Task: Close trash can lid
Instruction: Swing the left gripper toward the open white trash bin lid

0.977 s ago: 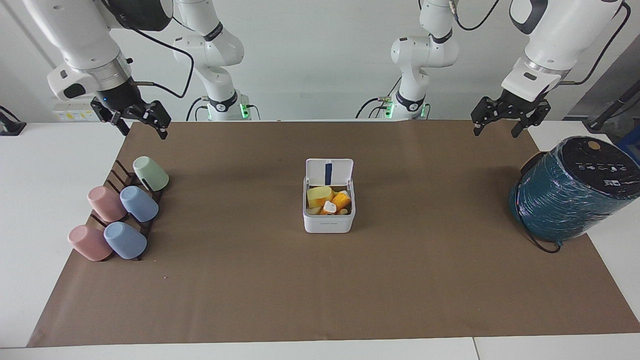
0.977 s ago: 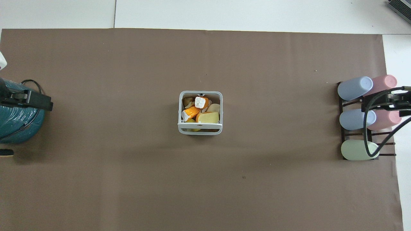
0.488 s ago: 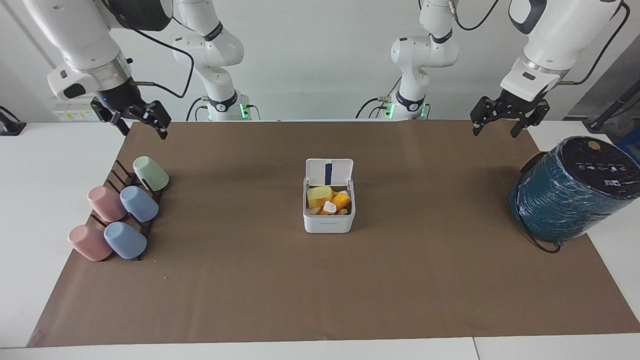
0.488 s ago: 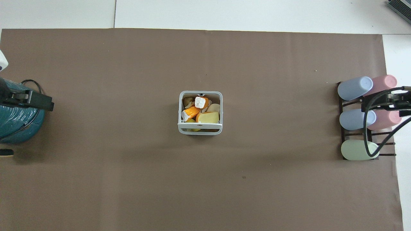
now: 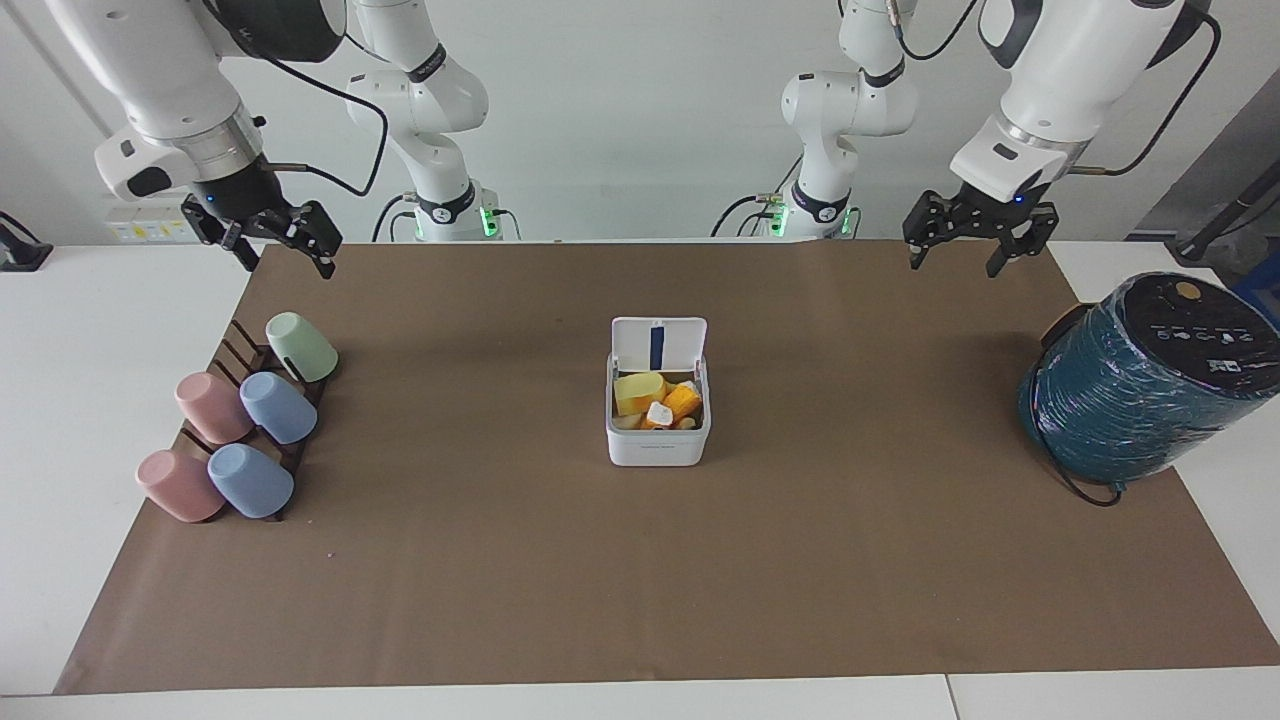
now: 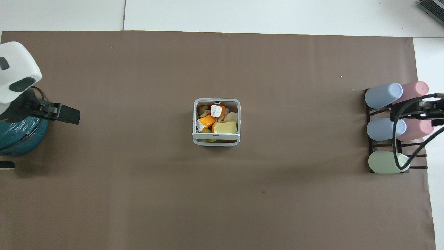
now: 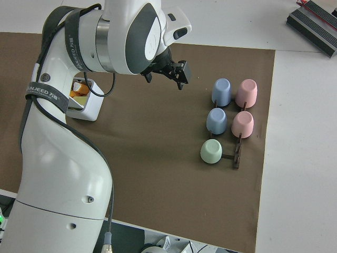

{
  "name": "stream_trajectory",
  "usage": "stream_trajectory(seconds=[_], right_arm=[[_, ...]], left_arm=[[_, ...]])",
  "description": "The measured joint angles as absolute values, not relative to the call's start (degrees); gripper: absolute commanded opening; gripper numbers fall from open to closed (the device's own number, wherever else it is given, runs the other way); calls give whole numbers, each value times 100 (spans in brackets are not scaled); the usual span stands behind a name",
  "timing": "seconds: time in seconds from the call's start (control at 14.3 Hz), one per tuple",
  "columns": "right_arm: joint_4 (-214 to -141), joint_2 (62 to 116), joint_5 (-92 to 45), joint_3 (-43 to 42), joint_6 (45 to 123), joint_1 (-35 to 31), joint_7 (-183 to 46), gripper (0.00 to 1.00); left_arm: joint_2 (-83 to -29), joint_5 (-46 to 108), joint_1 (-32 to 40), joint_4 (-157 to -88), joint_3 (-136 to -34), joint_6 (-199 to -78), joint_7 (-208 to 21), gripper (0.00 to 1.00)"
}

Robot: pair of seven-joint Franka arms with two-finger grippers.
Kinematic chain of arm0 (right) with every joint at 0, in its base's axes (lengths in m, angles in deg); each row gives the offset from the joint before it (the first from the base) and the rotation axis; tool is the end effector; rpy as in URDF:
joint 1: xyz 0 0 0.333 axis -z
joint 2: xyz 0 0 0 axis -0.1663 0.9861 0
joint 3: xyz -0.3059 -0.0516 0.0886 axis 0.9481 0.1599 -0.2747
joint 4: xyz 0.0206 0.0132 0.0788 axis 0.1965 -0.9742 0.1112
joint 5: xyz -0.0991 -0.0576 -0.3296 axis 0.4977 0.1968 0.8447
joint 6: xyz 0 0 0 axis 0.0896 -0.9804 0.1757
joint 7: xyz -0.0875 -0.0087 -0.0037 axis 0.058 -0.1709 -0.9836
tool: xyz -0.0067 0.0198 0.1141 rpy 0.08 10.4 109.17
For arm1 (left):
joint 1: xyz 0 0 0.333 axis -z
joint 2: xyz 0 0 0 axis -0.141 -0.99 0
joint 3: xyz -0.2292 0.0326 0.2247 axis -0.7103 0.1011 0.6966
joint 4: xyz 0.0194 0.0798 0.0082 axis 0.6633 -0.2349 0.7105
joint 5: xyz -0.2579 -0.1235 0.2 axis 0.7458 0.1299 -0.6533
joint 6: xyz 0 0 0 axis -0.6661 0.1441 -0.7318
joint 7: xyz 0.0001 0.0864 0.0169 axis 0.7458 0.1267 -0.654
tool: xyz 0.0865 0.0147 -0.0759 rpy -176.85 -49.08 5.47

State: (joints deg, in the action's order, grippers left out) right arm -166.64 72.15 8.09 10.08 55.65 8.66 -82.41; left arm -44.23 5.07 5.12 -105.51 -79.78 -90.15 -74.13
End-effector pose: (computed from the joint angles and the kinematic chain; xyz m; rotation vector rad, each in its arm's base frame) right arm 0.4958 -0.0243 0.6196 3.1174 -0.2363 -0.0404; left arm 0.4912 -0.0946 0.6224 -3.1110 0.4070 0.0074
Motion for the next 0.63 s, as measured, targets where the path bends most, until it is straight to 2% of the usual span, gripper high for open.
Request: stream_trajectory(seconds=[0.14,0.28,0.35,0.42,0.63], right_arm=[[-16664,7215,809,1008,5565,866,-8241,100],[-16664,7215,809,1008,5565,866,-8241,100],[-16664,7215,809,1008,5565,866,-8241,100],[-16664,7215,809,1008,5565,866,-8241,100],[-16664,7215,809,1008,5565,866,-8241,100]], left_arm=[[-4334,507,862,-10781,-7999,-9323,-7702,64],[-4233,507,1237,-11065,-8009,-9647,-7959,12],[-4181,507,1435,-11193,-8017,-9758,-8026,4],[-4130,507,1647,-11310,-8020,-9865,-8068,0],[-3963,507,2207,-11690,-8032,-10240,-8125,0]])
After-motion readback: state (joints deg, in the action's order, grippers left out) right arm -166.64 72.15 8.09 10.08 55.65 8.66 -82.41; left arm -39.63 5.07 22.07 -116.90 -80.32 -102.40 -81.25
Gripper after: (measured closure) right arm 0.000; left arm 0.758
